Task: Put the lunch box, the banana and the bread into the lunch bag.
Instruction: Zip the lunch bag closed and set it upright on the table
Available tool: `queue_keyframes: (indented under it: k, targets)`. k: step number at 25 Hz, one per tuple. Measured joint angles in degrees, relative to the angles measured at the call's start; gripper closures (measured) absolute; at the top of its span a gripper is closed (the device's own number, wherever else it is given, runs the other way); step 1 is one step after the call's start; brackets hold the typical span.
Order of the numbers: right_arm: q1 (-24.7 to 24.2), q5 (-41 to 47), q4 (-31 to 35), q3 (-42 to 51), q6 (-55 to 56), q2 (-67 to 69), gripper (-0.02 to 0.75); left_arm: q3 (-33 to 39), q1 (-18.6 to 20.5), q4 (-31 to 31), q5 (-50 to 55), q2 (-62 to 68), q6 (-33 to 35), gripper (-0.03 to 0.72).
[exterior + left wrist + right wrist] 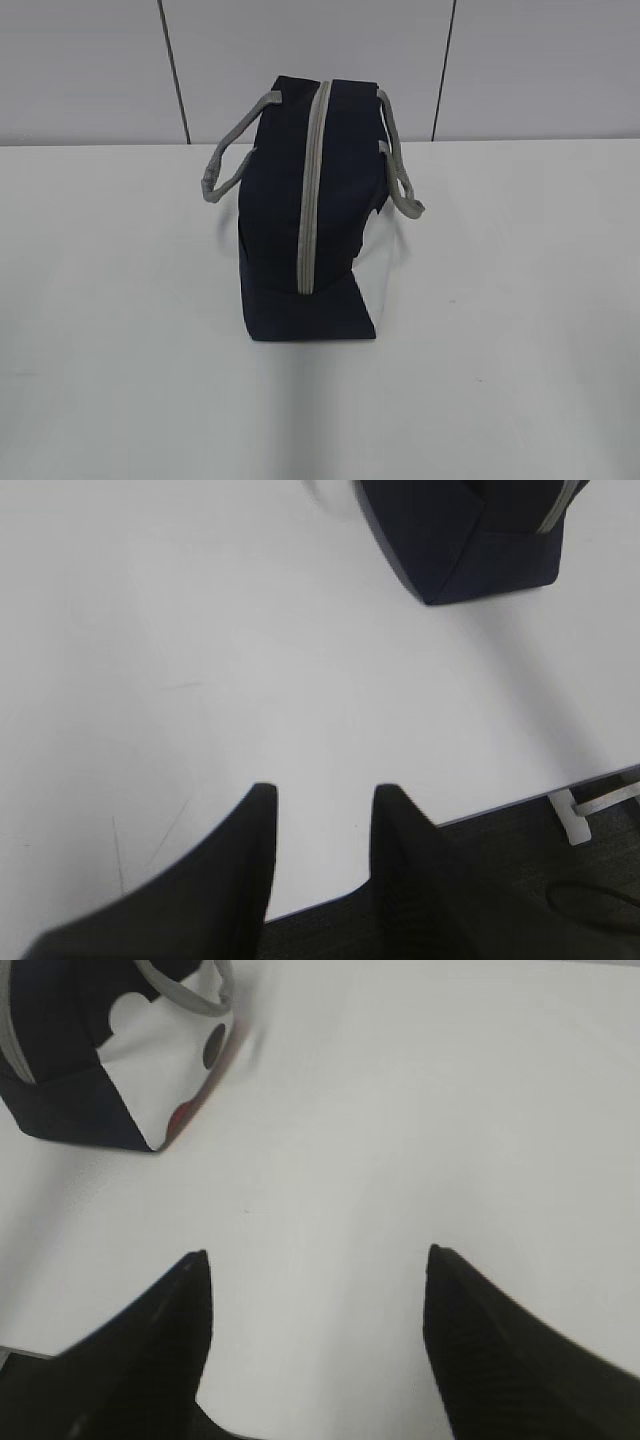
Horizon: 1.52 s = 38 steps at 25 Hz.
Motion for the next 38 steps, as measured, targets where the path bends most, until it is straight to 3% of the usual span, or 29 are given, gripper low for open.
queue_keyframes:
  k: [9,38]
  targets:
    - [-0.1,4.3,-6.9,0.8,7.6,-5.6,0.246,0.0,0.0,0.0,0.0,0.0,0.0,0.444]
    - [-0.1,4.5,-7.0,0.8,8.5,-5.8,0.246,0.0,0.2,0.0,0.0,-0.1,0.0,0.445]
